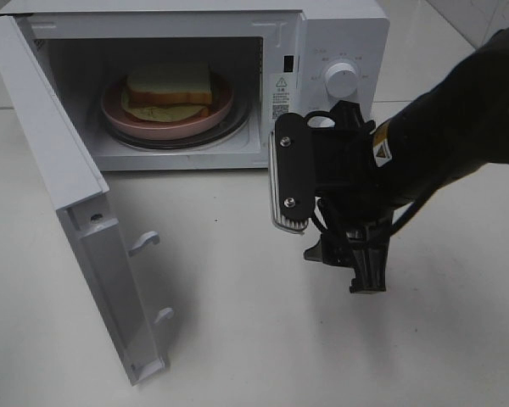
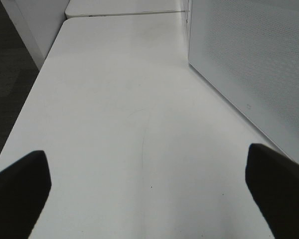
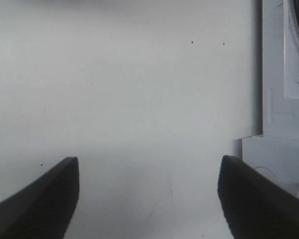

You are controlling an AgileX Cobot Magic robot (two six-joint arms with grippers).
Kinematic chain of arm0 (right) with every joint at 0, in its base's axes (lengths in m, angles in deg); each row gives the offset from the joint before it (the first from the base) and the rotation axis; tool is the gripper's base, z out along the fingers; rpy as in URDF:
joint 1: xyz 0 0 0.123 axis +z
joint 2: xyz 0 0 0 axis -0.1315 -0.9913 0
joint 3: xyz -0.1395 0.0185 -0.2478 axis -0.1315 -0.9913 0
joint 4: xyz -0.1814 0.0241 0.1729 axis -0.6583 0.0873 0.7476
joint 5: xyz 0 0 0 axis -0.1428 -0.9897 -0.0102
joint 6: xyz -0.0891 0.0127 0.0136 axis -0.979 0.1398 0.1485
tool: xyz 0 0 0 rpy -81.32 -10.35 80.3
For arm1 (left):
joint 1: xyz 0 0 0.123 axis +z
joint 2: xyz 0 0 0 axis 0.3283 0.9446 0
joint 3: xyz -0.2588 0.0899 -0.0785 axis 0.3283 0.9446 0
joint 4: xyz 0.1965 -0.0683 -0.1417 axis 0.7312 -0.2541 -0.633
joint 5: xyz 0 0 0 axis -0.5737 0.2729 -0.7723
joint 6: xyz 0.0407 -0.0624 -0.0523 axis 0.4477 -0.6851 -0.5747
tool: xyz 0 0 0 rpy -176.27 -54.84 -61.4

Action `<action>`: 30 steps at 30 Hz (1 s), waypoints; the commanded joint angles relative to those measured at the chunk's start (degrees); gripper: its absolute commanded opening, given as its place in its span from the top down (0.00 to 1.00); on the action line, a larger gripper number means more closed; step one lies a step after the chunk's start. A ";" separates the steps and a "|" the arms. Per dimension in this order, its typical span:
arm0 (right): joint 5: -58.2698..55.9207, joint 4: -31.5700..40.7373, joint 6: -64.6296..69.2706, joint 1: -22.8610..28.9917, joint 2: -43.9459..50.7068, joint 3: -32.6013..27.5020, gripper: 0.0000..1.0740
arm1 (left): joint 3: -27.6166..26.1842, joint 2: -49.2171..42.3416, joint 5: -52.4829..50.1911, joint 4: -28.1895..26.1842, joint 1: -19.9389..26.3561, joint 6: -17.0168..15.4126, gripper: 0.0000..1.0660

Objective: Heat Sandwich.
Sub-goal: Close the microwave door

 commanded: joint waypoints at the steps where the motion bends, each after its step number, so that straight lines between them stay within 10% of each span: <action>1: 0.00 0.17 1.78 0.06 2.23 -1.60 0.29 | 0.11 -1.43 -0.34 0.00 0.06 -0.40 0.06; 30: -19.14 0.11 43.54 0.06 23.38 -8.94 0.29 | 0.11 -1.43 -0.34 0.00 0.06 -0.40 0.06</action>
